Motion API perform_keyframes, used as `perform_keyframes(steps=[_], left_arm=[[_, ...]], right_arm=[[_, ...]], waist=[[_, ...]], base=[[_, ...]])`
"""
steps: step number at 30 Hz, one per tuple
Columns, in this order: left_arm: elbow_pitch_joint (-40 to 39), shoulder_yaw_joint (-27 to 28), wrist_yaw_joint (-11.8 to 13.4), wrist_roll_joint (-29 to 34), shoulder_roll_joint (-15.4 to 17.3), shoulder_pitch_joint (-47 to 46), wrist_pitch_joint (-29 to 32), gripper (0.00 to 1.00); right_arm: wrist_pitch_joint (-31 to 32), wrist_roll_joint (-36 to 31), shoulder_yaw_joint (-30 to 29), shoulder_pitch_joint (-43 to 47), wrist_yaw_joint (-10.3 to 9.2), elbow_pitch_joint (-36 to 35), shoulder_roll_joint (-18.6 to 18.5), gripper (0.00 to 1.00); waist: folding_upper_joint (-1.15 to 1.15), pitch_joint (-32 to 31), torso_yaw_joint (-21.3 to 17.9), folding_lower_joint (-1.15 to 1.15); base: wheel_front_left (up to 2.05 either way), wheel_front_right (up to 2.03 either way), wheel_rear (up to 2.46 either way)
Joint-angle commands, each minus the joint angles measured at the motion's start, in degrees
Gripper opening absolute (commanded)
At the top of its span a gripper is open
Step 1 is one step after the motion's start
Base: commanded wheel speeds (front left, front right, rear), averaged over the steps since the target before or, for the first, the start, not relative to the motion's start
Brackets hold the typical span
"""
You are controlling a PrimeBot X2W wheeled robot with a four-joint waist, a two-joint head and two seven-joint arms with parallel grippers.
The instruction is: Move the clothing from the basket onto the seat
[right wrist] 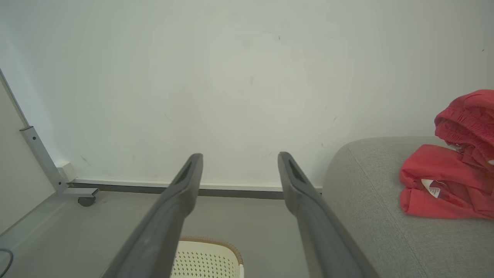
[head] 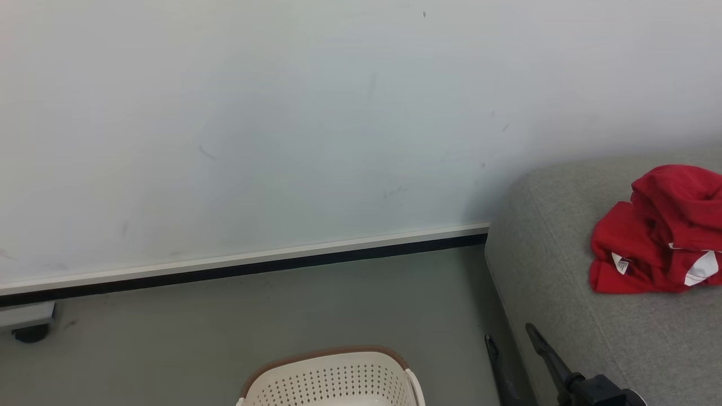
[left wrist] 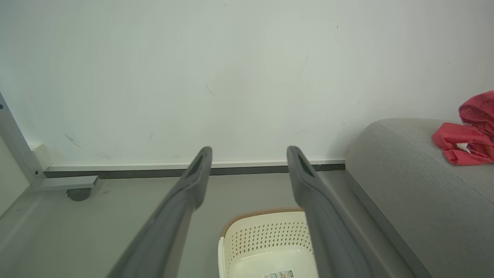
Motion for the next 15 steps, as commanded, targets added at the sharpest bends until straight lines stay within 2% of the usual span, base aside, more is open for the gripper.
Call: perform_keyframes(steps=[1, 15], left_arm=[[0.3, 0.4, -0.1, 0.5, -0.1, 0.8, -0.3, 1.00], [1.2, 0.7, -1.3, 1.5, -0.8, -0.4, -0.3, 1.00]], right_arm=[[-0.1, 0.0, 0.1, 0.5, -0.04, -0.2, 0.0, 1.00], [-0.1, 0.7, 0.2, 0.5, -0.04, -0.1, 0.2, 1.00]], waist=[[0.00, 0.1, -0.1, 0.00], [0.00, 0.6, -0.8, 0.00]], base=[[0.00, 0.00, 0.00], [0.00, 0.00, 0.00]])
